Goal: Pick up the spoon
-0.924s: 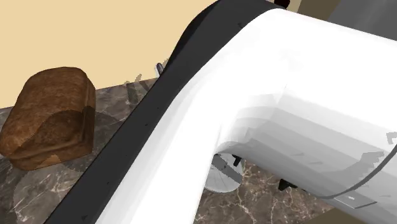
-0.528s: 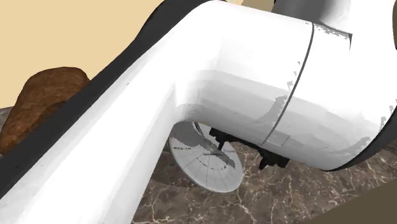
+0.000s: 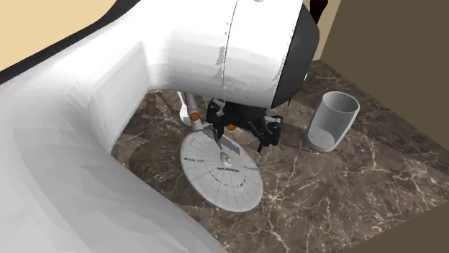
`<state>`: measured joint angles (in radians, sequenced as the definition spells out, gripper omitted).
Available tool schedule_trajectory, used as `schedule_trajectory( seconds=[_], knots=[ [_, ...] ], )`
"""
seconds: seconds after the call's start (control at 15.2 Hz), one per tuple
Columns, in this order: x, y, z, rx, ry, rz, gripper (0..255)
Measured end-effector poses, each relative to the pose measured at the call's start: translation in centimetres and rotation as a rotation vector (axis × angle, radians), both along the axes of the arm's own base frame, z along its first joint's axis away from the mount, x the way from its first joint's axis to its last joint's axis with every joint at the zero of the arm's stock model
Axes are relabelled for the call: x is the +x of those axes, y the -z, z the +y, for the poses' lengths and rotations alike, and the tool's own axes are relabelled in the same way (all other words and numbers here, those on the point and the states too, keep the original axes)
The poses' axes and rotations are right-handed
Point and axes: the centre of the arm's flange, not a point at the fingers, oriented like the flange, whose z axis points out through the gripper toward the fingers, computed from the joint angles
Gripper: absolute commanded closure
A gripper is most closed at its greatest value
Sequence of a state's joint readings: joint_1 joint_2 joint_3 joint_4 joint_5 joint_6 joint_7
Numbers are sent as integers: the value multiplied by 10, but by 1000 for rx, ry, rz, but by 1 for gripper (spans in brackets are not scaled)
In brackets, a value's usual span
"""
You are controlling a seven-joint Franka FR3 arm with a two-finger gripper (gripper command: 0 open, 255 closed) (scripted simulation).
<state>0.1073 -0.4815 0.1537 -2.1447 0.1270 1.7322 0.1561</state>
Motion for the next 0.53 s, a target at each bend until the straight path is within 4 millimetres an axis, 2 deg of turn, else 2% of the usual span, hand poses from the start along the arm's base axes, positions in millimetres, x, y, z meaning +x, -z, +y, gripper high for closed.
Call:
schedule_trajectory(
  seconds=[0.2, 0.4, 0.53],
  knots=[
    [13, -3, 38, -27, -24, -23, 0],
    [32, -4, 56, -133, -63, -67, 0],
    [45, -5, 88, -189, -97, -94, 0]
  ],
)
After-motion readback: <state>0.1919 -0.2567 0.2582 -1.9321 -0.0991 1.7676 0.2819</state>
